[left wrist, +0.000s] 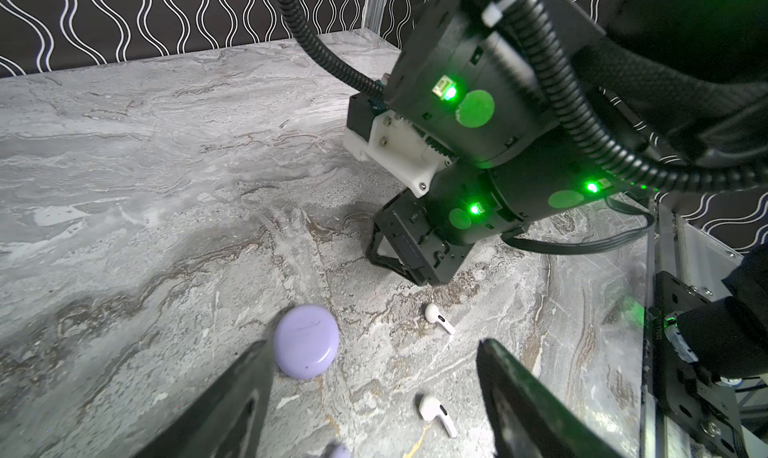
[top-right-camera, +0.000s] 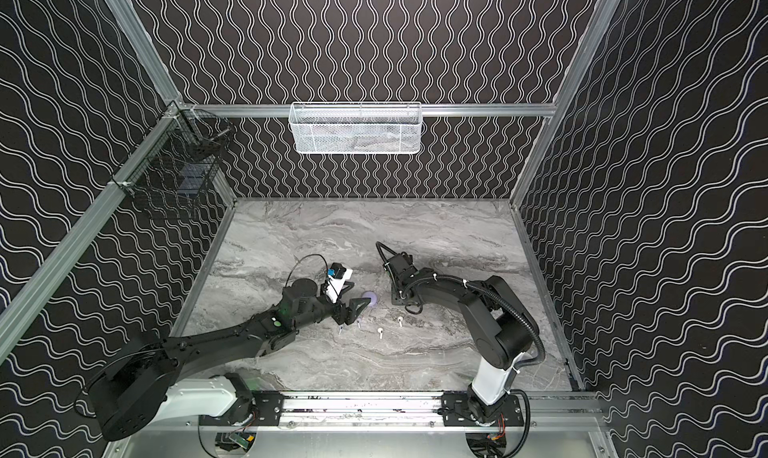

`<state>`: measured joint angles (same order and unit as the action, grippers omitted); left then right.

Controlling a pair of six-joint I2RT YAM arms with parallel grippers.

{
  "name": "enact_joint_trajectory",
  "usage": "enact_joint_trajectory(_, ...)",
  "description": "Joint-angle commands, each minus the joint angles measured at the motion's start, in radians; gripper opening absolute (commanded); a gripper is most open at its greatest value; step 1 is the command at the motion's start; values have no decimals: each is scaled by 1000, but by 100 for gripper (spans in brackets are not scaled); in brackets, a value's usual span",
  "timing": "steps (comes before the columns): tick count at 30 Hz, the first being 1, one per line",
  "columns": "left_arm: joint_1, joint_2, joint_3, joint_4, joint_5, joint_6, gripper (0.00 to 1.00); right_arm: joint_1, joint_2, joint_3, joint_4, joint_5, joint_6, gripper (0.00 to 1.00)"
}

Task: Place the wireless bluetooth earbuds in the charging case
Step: 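Lift the white case with the right gripper while the left gripper approaches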

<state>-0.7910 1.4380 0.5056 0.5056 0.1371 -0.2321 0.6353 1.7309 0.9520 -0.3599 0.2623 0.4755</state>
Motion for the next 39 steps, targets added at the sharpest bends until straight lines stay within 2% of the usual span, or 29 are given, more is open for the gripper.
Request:
enact_joint_trajectory(1, 3, 10, 13, 15, 3, -6, 80, 3, -37, -21, 3, 14, -40, 41)
enact_joint_trajectory(11, 9, -6, 17, -22, -44, 14, 80, 9, -191, -86, 82, 2, -175, 37)
enact_joint_trajectory(17, 13, -30, 35, -91, -141, 34, 80, 34, -315, -155, 173, -50, -259, 36)
enact_joint_trajectory(21, 18, -55, 111, -232, -168, 39, 80, 95, -390, -178, 220, -54, -298, 36)
enact_joint_trajectory(28, 18, -109, 214, -428, -195, -81, 79, 230, -418, -190, 267, -12, -351, 35)
enact_joint_trajectory(34, 21, -102, 369, -705, -146, -108, 79, 336, -447, -208, 313, 25, -389, 35)
enact_joint_trajectory(39, 41, -123, 423, -833, -64, -95, 79, 368, -505, -229, 332, 23, -397, 35)
